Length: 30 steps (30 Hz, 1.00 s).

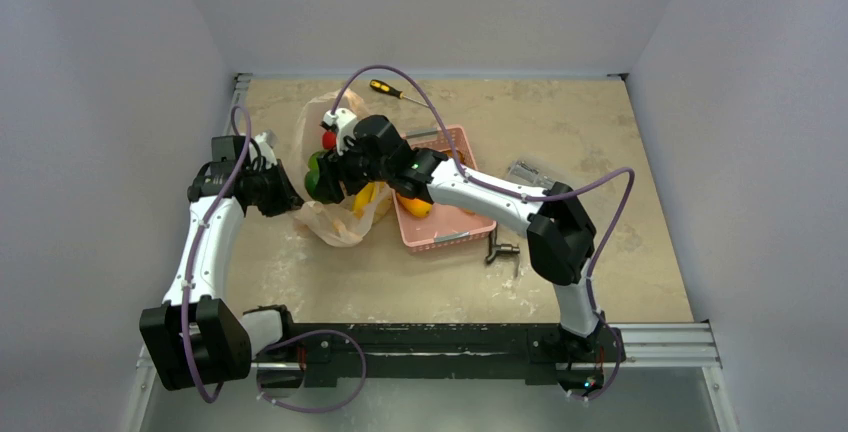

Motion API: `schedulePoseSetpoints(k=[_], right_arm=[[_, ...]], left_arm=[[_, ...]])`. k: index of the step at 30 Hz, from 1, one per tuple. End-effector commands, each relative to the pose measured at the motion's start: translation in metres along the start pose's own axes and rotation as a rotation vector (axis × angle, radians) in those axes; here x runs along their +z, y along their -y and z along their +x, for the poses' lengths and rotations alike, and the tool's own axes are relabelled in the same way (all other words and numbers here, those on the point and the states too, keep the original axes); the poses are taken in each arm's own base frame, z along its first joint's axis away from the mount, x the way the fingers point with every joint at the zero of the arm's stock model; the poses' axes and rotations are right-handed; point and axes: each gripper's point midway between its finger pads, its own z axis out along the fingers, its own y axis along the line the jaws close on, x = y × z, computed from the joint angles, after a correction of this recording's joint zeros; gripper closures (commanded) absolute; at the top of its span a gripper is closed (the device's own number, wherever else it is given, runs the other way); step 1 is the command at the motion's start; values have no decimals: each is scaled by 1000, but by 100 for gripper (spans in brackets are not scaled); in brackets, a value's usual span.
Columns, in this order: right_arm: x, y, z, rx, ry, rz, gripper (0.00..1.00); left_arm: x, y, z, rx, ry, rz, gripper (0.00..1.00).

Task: Take the fake fruits out of the plastic bag
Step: Take out the fake fruit from the plastic bag, then place the fake fruit in the bin.

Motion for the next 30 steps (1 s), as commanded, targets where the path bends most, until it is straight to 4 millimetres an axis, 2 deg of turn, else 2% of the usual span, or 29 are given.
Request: schedulePoseSetpoints(k=[1,7,10,15,19,23,28,30], right_arm=[[-1,-36,-12,10,2,-160,100],[-25,-58,-25,-17,17,-236,100],[-39,-69,-24,-27,6,-293,100],[-65,-75,-24,-46,3,-301,100],[-95,-65,-33,-73,55,-200,100],[-121,-48,-27,-88,114,-108,100],[-153,-17,3,-77,174,35,100],[-161,14,27,-36,181,182,100]], left_arm=[[1,0,-3,35,21,1,100],[0,1,-3,34,20,7,100],[0,2,-3,35,23,11,100],[-1,3,-3,36,26,18,100],[-2,3,-3,38,30,17,100],[-2,3,-3,37,29,17,100],[-3,3,-3,37,31,16,100],[-3,4,-4,39,34,17,100]])
